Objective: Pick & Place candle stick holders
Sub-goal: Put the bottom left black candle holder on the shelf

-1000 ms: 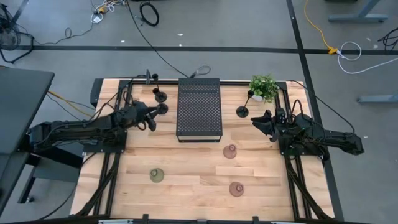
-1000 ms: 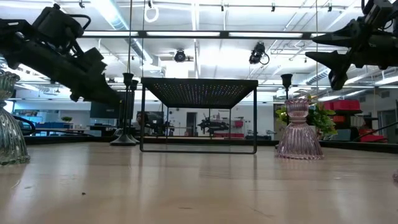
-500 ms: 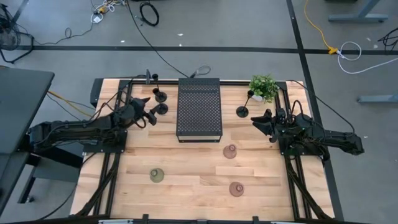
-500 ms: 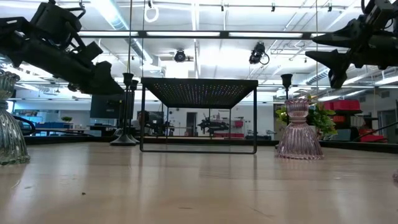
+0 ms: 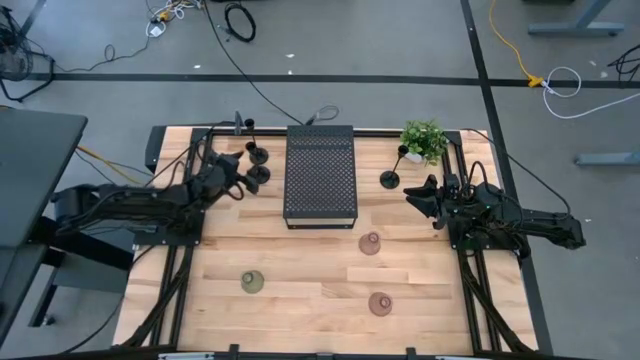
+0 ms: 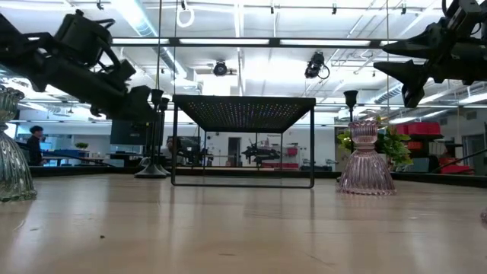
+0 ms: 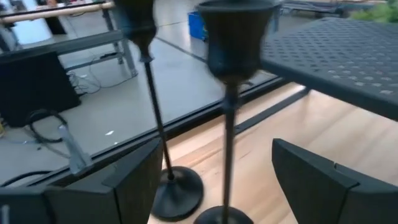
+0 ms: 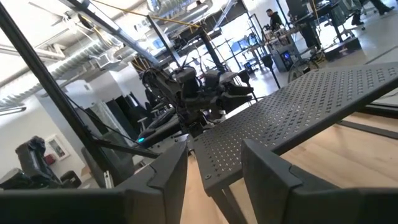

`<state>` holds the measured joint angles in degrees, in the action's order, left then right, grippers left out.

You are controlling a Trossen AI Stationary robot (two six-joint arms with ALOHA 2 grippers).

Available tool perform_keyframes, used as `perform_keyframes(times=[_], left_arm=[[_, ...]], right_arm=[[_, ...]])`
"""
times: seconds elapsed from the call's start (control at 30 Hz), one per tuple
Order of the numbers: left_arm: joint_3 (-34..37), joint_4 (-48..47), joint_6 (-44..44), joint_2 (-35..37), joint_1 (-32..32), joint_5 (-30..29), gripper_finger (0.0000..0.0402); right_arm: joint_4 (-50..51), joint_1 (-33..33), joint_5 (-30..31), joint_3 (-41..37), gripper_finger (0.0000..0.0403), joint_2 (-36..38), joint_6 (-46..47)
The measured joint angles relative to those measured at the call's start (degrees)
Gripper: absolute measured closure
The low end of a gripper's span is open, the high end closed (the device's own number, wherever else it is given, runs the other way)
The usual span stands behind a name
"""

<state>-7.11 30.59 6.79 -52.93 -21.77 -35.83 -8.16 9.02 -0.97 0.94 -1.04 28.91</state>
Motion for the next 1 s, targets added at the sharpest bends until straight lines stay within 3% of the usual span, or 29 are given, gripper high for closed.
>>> perform_keyframes(times=[0.23,0.37,0.5,0.7,1.0], left_arm=[[0.0,7.42,0.07,-4.76,-3.11,4.62,0.0106],[0.0,8.43,0.42,-6.34,-4.25,5.65,0.0138],[0.0,8.39,0.5,-6.85,-4.87,7.09,0.0215],[0.0,8.45,-0.02,-6.84,-5.45,8.71,0.0378],[-0.16,9.11,1.34,-6.48,-5.39,14.76,0.0388]], right_arm=[[0.02,0.0,0.0,-0.01,0.0253,0.0,-0.42],[0.02,0.0,0.0,0.01,0.0253,0.0,-0.48],[0.02,0.0,0.0,0.01,0.0253,0.0,-0.48],[0.06,0.0,0.0,0.01,0.0253,0.0,-0.5],[0.12,0.0,0.02,0.01,0.0253,0.0,-0.92]])
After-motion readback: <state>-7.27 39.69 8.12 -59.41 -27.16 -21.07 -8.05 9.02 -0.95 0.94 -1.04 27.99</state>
